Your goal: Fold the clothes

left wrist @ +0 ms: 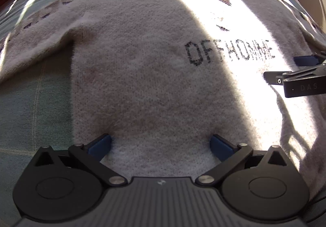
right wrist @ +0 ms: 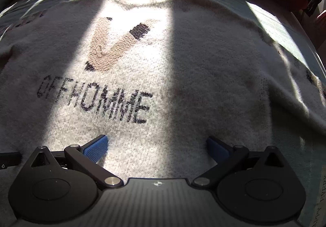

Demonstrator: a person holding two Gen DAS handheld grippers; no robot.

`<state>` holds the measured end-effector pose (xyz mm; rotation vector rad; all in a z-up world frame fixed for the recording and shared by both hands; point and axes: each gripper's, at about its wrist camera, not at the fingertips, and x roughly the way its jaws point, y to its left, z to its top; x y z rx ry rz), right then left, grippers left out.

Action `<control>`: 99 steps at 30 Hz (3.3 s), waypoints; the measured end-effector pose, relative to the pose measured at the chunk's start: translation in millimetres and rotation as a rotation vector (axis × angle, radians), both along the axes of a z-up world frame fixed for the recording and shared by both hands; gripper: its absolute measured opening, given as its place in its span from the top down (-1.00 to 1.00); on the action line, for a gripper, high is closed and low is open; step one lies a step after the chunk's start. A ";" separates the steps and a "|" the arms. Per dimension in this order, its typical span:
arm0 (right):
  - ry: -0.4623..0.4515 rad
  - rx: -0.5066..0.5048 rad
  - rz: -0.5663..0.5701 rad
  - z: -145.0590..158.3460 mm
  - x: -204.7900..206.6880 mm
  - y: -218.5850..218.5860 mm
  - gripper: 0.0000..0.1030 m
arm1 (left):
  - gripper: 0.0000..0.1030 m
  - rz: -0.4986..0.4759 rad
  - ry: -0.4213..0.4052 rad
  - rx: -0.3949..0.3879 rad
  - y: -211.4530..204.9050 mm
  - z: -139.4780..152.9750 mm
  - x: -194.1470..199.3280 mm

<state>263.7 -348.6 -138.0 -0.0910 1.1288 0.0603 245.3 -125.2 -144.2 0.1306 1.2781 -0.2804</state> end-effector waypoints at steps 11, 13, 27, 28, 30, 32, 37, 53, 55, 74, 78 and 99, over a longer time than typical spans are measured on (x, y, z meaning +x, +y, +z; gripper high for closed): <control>0.042 -0.034 -0.048 0.1 4.8 6.2 -1.00 | -0.98 -0.024 -0.013 -0.010 1.4 1.1 -8.6; 0.051 -0.032 -0.052 0.1 6.0 6.0 -1.00 | -0.98 -0.021 -0.026 -0.010 1.2 1.0 -11.7; -0.035 -0.022 -0.089 8.1 -25.4 3.6 -1.00 | -0.98 0.051 -0.217 -0.023 -3.7 15.8 -46.5; -0.034 -0.026 -0.096 12.5 -33.2 3.8 -1.00 | -0.98 0.058 -0.231 -0.049 -5.2 20.2 -54.5; -0.062 -0.036 -0.095 20.0 -54.7 6.2 -1.00 | -0.98 0.026 -0.279 -0.129 -10.4 26.0 -74.1; -0.094 -0.024 -0.094 18.8 -78.2 8.5 -1.00 | -0.98 0.001 -0.321 -0.153 -17.0 22.0 -94.7; -0.158 0.024 -0.147 -1.6 -131.2 7.7 -1.00 | -0.98 -0.010 -0.357 -0.096 -29.9 1.8 -142.8; -0.198 0.147 -0.217 -8.0 -181.4 -16.1 -1.00 | -0.98 -0.008 -0.414 -0.091 -29.0 -3.7 -134.7; -0.250 0.129 -0.200 -12.8 -190.8 -13.0 -1.00 | -0.98 0.001 -0.437 -0.080 -30.2 -6.7 -144.3; -0.299 0.058 -0.265 -15.4 -216.4 2.7 -1.00 | -0.98 0.144 -0.512 -0.136 6.7 -10.3 -163.9; -0.351 0.033 -0.277 -19.8 -228.8 9.1 -1.00 | -0.98 0.112 -0.589 -0.105 2.2 -17.7 -189.8; -0.402 0.069 -0.216 -20.8 -228.5 23.9 -1.00 | -0.98 0.161 -0.537 -0.055 13.3 -9.5 -193.1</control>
